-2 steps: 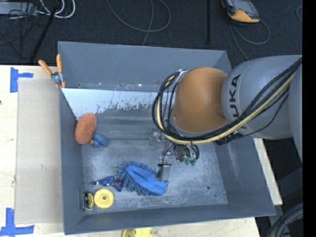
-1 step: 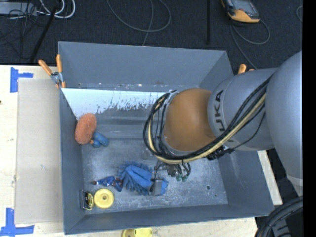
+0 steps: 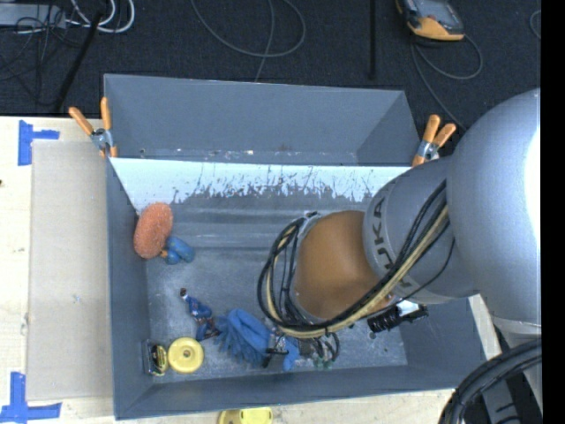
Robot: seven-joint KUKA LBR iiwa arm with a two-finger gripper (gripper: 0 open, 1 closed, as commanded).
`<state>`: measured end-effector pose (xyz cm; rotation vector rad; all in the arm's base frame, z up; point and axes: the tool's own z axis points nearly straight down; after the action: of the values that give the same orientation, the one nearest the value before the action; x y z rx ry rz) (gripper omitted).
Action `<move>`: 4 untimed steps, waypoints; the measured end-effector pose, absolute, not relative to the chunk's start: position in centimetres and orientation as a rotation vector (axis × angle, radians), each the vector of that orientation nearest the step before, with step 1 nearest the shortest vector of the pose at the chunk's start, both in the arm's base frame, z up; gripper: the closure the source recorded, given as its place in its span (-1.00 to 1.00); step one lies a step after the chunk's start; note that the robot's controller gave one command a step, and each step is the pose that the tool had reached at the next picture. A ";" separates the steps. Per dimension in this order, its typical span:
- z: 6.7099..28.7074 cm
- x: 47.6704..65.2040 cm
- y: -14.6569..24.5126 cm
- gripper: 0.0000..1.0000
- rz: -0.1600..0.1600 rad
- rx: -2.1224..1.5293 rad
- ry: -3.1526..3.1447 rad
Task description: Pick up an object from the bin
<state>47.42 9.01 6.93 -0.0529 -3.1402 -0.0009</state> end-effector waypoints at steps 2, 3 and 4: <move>7.0 47.4 9.0 1.00 -0.001 -0.054 -3.139; 9.2 47.9 9.3 1.00 0.001 0.291 -3.125; 8.4 48.0 9.4 1.00 0.001 0.395 -3.113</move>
Offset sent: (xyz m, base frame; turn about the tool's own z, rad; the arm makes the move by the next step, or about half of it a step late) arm 0.0278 -0.0204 0.1831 -0.0057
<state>48.04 9.44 8.42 0.3946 -3.1129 0.0010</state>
